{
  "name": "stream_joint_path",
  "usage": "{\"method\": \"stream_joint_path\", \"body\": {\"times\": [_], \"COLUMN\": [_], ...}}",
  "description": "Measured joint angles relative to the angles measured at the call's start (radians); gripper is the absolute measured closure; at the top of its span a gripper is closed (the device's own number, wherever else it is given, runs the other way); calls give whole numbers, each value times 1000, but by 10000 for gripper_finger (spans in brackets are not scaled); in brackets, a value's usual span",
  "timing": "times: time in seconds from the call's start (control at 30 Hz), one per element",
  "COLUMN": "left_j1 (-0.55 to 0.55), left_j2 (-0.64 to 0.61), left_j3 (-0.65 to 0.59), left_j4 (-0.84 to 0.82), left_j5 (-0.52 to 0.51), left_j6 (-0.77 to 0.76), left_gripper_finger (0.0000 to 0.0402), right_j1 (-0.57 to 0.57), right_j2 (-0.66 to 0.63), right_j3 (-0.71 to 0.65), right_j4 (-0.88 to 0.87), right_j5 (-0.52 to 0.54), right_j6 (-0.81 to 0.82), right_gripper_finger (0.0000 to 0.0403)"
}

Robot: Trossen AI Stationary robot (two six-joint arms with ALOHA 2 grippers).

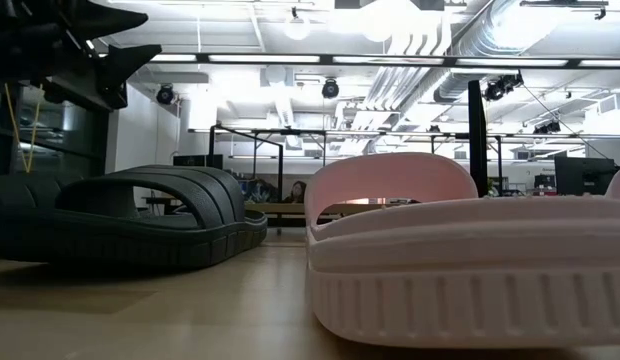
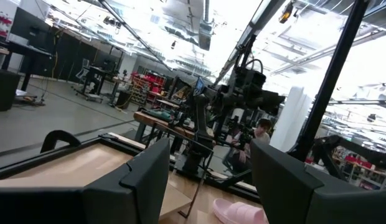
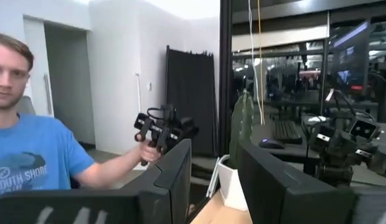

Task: Pick and place slides into the shelf
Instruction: Put the right pink slide on the shelf

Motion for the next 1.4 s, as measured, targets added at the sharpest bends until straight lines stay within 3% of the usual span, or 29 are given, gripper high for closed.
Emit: {"method": "stream_joint_path", "body": {"times": [0.23, 0.6, 0.77, 1.07, 1.4], "left_j1": [0, 0, 0, 0, 0], "left_j2": [0, 0, 0, 0, 0], "left_j3": [0, 0, 0, 0, 0], "left_j4": [0, 0, 0, 0, -89], "left_j5": [0, -1, -23, -34, 3], "left_j6": [0, 0, 17, 35, -32], "left_gripper_finger": [197, 197, 197, 197, 197], "right_j1": [127, 323, 370, 448, 493], "right_j2": [99, 236, 285, 333, 444], "right_j3": [106, 261, 296, 309, 314], "right_j4": [-137, -347, -375, -381, -317], "right_j5": [193, 725, 907, 1123, 1181], "right_j6": [-68, -63, -48, -17, 33], "right_gripper_finger": [284, 284, 284, 284, 284]}}
